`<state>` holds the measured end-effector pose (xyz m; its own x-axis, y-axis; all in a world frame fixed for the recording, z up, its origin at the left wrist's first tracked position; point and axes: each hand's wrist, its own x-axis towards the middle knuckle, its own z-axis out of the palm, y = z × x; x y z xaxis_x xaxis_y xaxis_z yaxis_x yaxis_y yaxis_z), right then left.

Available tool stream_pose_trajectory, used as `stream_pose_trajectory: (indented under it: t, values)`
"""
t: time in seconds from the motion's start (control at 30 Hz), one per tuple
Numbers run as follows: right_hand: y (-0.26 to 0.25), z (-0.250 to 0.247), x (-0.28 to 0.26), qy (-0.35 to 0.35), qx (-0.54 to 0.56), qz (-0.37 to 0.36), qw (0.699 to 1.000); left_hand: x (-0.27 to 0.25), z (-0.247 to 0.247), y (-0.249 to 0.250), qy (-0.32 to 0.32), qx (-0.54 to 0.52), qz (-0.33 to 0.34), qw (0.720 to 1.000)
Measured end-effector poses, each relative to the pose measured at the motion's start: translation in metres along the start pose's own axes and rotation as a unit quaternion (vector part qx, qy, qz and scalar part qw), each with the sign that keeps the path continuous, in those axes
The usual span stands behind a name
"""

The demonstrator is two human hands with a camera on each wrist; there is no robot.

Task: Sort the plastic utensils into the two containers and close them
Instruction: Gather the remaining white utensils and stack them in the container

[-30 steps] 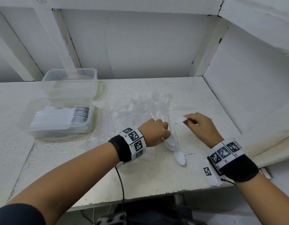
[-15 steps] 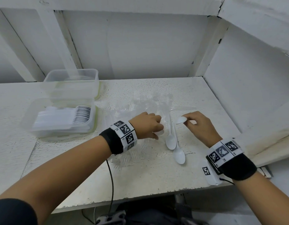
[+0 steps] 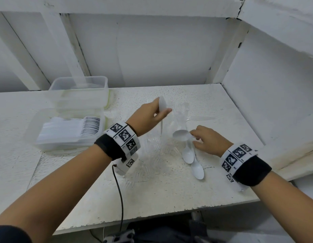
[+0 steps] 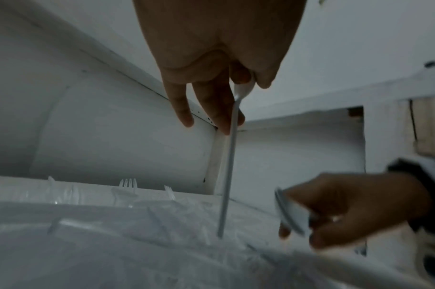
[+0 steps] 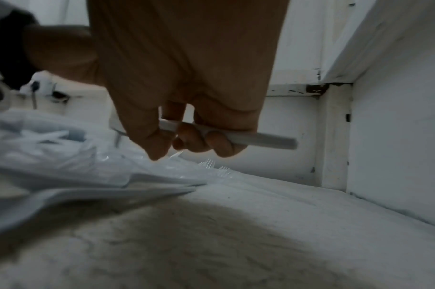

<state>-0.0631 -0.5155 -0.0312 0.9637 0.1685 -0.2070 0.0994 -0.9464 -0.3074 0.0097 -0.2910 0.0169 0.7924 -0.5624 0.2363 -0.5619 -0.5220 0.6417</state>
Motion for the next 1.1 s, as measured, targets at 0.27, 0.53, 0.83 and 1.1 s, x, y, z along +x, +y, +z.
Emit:
stream_pose_trajectory:
  t: [0.27, 0.53, 0.83, 1.1]
  values:
    - [-0.003, 0.005, 0.012, -0.039, -0.097, -0.061, 0.993, -0.002, 0.001, -0.005, 0.031, -0.141, -0.118, 0.982]
    - [0.011, 0.011, 0.008, 0.061, 0.08, -0.116, 0.988, -0.013, 0.008, -0.013, 0.013, -0.115, -0.169, 0.979]
    - [0.004, -0.009, -0.002, 0.165, 0.17, -0.046, 0.971, -0.018, 0.024, -0.011, -0.039, -0.039, -0.192, 0.98]
    - [0.016, -0.018, -0.008, 0.133, 0.25, 0.091, 0.955, -0.033, 0.049, 0.014, -0.237, 0.072, -0.082, 0.965]
